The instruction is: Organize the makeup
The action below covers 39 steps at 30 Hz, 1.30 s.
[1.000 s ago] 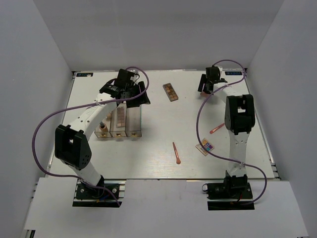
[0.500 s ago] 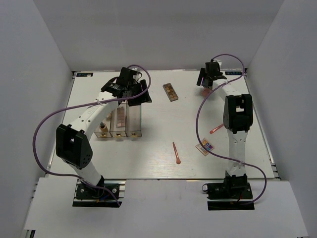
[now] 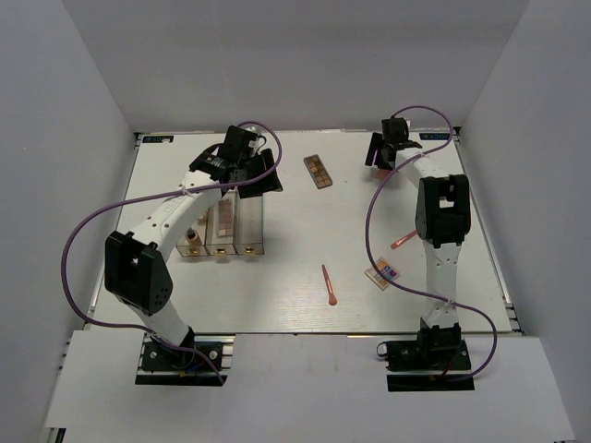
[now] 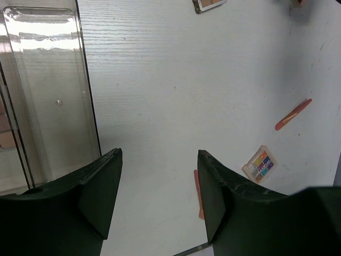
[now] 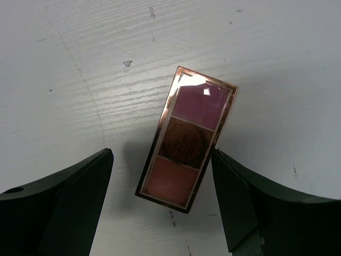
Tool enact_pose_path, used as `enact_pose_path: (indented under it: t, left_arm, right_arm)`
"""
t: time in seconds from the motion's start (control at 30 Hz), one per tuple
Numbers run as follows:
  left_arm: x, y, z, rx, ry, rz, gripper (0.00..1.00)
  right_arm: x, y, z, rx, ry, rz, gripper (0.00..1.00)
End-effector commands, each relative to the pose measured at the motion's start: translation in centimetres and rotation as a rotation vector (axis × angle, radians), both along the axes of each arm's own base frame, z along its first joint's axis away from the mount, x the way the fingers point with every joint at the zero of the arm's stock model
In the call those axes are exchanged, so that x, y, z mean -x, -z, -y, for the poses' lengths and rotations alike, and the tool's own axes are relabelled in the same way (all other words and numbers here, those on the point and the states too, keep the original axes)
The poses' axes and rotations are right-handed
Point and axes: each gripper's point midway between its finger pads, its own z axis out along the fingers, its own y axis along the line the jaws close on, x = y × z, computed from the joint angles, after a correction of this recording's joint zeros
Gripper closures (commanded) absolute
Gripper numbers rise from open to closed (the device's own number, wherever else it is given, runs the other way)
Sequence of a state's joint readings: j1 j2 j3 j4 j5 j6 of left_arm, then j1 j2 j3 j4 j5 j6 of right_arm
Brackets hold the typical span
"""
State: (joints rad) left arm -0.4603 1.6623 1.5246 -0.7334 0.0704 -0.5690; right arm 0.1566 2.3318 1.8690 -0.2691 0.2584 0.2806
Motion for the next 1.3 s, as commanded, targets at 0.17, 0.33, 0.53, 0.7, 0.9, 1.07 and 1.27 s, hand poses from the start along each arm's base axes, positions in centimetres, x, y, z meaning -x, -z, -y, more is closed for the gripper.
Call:
enact_pose_path:
  t: [0.17,0.33,0.53,0.7,0.9,1.07,1.27]
  left_arm:
    - [0.3,-1.9,-0.2,0.017,-0.007,0.046,0.32]
    - [0.2,-1.6,-0.1,0.016,-0.004,0.040,0.31]
    - [-0.2,-1.6,0.2,0.018,0.003,0.041,0.31]
    - [-0.4,-1.7,0.3,0.015,0.003,0.044,0.31]
    - [-0.5,-1.6,0.3,0.015,0.003,0.044,0.32]
    - [-0.3,-1.2,0.3,0.017,0.007,0.033,0.31]
    - [-0.1,-1.5,0.5,0.044,0.007,0.049,0.31]
  right_arm:
    - [1.2,0.9,0.8,-0.014,0.012,-0.065,0.20]
    - [1.4,1.4,0.7,-0.024,0.006,-0.083,0.20]
    - [0.9,1.8,0.6,-0.026,-0.010,-0.107,0.20]
    - [1.0,2.3,0.3,-0.030,-0.017,-0.135,0.21]
    - [1.7,2.8,0.5,-0.034,-0.011,-0.161,0.34]
    - [2.7,3.0,0.7,-0.046,-0.026,-0.181,0.55]
    - [2.4,-0.2,-2.6,-0.136,-0.263,-0.114,0.78]
